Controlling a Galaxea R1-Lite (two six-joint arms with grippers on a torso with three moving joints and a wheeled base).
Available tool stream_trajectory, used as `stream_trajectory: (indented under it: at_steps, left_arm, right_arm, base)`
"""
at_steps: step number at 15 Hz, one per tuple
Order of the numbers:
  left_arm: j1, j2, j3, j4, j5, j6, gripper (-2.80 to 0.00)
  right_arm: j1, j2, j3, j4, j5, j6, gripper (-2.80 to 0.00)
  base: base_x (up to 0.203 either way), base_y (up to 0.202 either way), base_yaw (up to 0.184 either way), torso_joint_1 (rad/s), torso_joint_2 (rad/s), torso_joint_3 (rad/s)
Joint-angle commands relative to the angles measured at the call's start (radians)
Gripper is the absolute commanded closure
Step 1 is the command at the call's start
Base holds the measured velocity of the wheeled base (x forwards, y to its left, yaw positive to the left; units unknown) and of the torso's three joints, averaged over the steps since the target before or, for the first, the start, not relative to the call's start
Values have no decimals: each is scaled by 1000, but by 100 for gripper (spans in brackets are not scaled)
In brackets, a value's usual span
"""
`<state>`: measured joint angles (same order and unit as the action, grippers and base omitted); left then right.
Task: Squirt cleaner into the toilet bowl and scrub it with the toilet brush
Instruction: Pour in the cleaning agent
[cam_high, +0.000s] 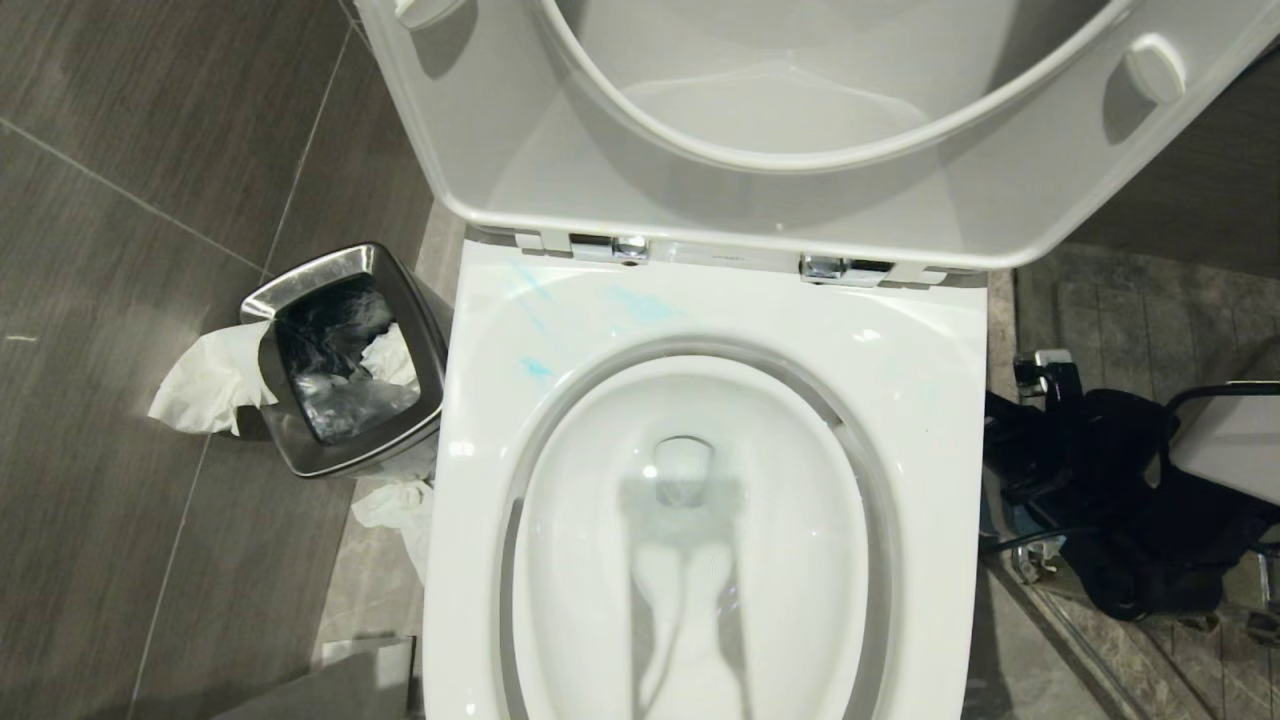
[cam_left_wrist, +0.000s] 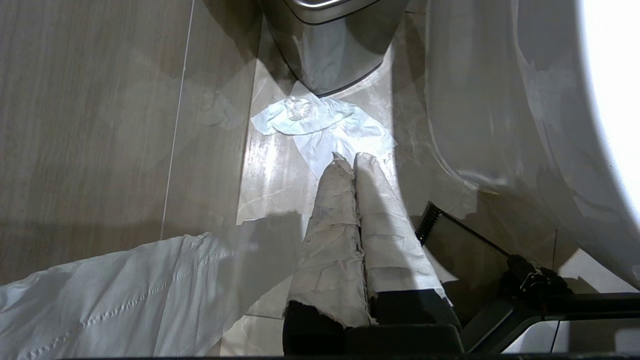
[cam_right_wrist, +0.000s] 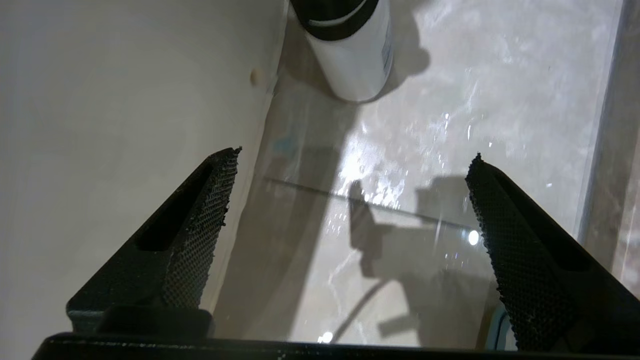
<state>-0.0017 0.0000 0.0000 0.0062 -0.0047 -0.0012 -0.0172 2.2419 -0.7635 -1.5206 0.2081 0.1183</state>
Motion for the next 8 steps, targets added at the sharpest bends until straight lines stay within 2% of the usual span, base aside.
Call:
stream_trajectory:
  at_steps: [1, 5, 8]
  left_arm:
    - [0, 2, 3, 0, 0, 0, 0]
    - [0, 2, 3, 0, 0, 0, 0]
    - [0, 2, 3, 0, 0, 0, 0]
  right_arm:
    - [-3, 50, -81, -9, -1, -2, -280]
    - [0, 154, -261, -9, 2, -28, -280]
    - [34, 178, -302, -9, 7, -31, -280]
  base:
    - [0, 0, 0, 0, 0, 0]
    - [0, 0, 0, 0, 0, 0]
    - [0, 0, 0, 0, 0, 0]
